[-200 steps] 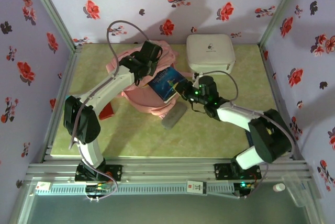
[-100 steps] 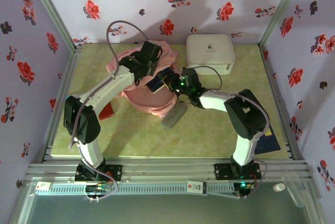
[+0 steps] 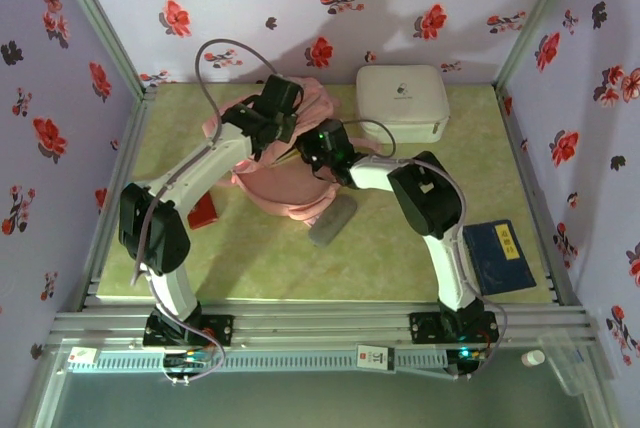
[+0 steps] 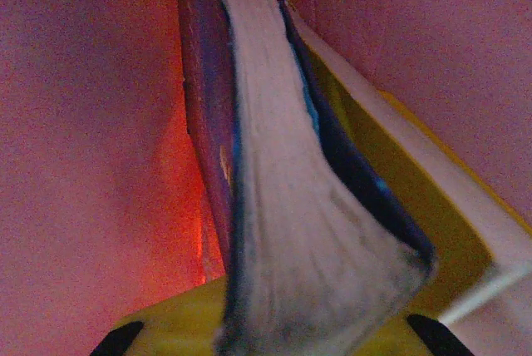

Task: Pack the student bag

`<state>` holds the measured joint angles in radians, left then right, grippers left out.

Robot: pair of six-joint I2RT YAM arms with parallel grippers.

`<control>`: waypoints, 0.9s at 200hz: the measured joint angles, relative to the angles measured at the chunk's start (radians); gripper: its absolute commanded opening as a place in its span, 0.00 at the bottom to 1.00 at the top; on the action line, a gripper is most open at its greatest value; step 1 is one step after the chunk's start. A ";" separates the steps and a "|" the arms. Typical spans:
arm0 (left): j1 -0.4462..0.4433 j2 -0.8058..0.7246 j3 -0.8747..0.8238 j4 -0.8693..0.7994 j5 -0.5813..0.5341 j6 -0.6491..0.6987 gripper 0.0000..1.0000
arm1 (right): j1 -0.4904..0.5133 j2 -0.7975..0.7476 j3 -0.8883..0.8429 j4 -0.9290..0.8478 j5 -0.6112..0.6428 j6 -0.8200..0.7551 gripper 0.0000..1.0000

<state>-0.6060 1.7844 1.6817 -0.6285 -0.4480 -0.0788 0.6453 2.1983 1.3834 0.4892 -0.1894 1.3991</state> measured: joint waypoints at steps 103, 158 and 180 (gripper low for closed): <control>0.011 -0.011 -0.019 0.001 0.031 -0.020 0.00 | 0.010 -0.059 -0.040 -0.058 -0.034 -0.010 0.49; 0.019 -0.047 -0.086 0.042 0.057 -0.032 0.00 | 0.010 -0.419 -0.298 -0.164 -0.023 -0.110 0.55; 0.020 -0.070 -0.139 0.072 0.074 -0.047 0.00 | 0.014 -0.517 -0.405 -0.224 0.000 -0.178 0.56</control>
<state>-0.5858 1.7145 1.5425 -0.5564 -0.3740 -0.1253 0.6594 1.6810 0.9783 0.2657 -0.1898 1.2209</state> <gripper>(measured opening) 0.080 0.551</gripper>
